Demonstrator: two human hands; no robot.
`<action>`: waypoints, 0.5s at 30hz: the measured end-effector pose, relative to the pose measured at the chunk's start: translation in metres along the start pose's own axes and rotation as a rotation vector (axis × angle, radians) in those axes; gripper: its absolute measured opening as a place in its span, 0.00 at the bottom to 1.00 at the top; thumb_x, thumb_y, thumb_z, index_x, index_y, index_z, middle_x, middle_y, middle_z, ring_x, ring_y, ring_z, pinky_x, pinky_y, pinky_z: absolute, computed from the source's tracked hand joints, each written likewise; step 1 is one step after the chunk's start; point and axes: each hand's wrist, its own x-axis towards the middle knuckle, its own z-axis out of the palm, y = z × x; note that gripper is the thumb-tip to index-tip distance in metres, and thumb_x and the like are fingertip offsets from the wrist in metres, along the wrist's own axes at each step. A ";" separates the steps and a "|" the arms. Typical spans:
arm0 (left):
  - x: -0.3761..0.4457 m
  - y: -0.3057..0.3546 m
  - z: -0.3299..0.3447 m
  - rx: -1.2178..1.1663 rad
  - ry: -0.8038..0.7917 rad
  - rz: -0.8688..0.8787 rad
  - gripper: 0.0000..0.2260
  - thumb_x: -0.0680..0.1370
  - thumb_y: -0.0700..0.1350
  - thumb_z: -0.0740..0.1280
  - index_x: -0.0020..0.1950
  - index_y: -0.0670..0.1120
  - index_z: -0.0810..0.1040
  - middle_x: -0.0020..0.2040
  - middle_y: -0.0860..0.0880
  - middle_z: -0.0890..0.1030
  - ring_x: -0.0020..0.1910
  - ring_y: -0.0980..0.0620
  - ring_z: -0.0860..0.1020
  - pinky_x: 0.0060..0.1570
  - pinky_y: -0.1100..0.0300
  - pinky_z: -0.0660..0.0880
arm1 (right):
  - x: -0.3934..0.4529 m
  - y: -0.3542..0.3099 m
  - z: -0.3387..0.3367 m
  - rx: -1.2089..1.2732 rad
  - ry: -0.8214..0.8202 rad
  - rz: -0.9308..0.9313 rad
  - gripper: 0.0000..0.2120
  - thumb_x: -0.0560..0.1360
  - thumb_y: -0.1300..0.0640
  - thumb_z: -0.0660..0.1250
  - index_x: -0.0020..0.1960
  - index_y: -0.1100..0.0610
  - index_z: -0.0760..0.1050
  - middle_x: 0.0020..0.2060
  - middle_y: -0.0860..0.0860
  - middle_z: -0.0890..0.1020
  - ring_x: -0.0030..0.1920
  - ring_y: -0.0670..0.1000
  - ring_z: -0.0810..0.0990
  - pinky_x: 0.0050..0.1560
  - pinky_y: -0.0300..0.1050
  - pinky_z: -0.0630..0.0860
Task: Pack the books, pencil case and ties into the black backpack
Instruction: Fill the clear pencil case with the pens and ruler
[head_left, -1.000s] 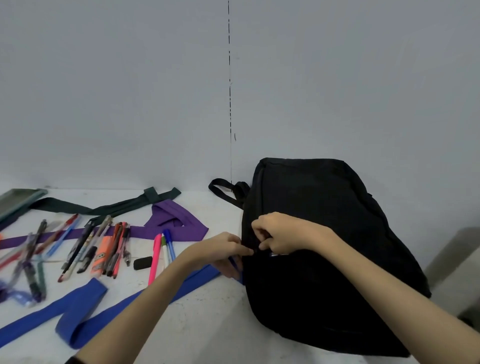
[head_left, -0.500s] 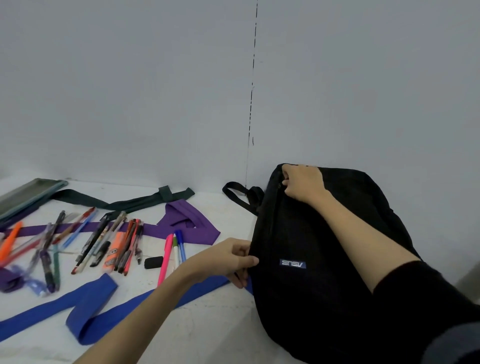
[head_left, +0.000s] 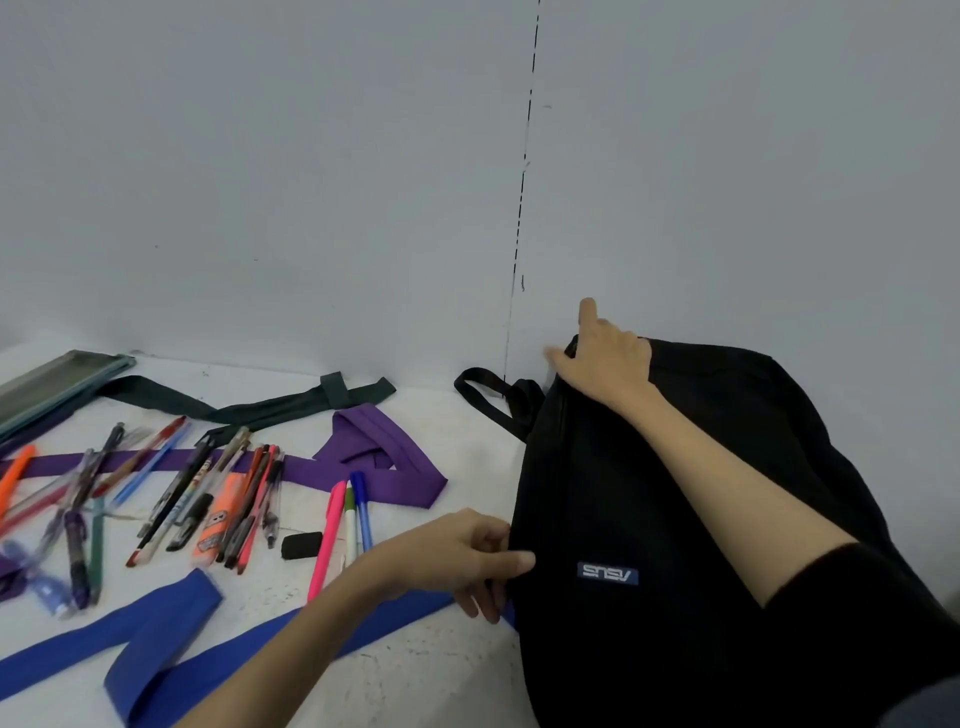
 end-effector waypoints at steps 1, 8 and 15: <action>0.003 0.001 0.000 -0.006 0.078 -0.017 0.12 0.80 0.54 0.60 0.52 0.45 0.72 0.41 0.48 0.81 0.35 0.53 0.81 0.37 0.62 0.78 | -0.011 -0.005 -0.007 -0.001 -0.067 -0.012 0.29 0.74 0.42 0.61 0.66 0.59 0.58 0.38 0.52 0.75 0.37 0.56 0.73 0.39 0.46 0.65; 0.046 0.017 0.002 -0.196 0.403 -0.004 0.16 0.79 0.56 0.61 0.61 0.49 0.66 0.42 0.48 0.78 0.33 0.55 0.78 0.30 0.64 0.75 | -0.080 -0.008 -0.029 -0.207 -0.367 -0.116 0.27 0.73 0.55 0.64 0.68 0.57 0.57 0.41 0.52 0.76 0.42 0.55 0.76 0.37 0.45 0.68; 0.063 0.005 0.007 -0.208 0.569 0.066 0.13 0.76 0.31 0.56 0.51 0.49 0.64 0.27 0.48 0.68 0.25 0.54 0.66 0.22 0.64 0.64 | -0.071 0.011 -0.093 0.239 0.012 -0.047 0.15 0.69 0.69 0.56 0.53 0.58 0.62 0.33 0.53 0.68 0.37 0.56 0.69 0.31 0.46 0.62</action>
